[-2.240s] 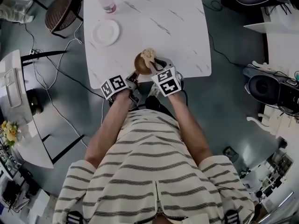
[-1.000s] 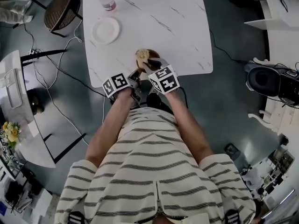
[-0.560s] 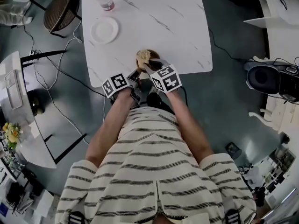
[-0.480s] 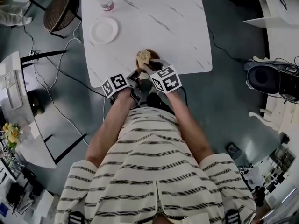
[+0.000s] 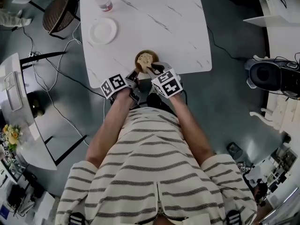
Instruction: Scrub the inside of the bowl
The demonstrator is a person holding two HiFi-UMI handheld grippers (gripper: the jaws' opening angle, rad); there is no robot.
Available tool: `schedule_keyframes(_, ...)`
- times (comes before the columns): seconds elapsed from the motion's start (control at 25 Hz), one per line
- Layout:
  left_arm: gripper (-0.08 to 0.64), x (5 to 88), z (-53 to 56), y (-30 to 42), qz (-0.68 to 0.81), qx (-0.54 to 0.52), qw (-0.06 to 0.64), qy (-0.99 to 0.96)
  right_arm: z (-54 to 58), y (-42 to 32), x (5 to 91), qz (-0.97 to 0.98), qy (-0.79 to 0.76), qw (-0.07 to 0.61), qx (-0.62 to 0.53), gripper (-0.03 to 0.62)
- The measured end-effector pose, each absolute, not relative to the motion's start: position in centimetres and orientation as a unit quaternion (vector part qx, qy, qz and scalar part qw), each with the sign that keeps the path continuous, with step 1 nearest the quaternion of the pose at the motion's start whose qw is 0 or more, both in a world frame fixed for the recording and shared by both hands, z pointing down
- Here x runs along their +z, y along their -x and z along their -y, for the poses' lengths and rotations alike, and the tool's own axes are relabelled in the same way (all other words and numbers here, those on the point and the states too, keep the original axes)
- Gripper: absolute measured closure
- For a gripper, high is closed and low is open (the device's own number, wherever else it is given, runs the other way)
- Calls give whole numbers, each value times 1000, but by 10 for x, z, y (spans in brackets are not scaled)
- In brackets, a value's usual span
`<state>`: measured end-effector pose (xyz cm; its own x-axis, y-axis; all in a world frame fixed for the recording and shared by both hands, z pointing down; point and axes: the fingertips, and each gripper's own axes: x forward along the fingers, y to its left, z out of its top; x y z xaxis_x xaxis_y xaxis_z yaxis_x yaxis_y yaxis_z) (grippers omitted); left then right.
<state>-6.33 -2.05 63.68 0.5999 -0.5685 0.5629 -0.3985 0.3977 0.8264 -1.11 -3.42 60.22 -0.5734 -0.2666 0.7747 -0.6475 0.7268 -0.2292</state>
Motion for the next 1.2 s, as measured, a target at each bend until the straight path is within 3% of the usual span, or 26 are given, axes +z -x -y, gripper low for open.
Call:
schedule_keyframes(0.4, 554, 633, 23, 61, 445, -58, 705, -549, 40, 0, 601, 845, -272, 427, 174, 522)
schedule_keyframes(1.2, 554, 634, 18, 59, 439, -56, 708, -550, 63, 3, 609, 845, -309, 405, 165, 522)
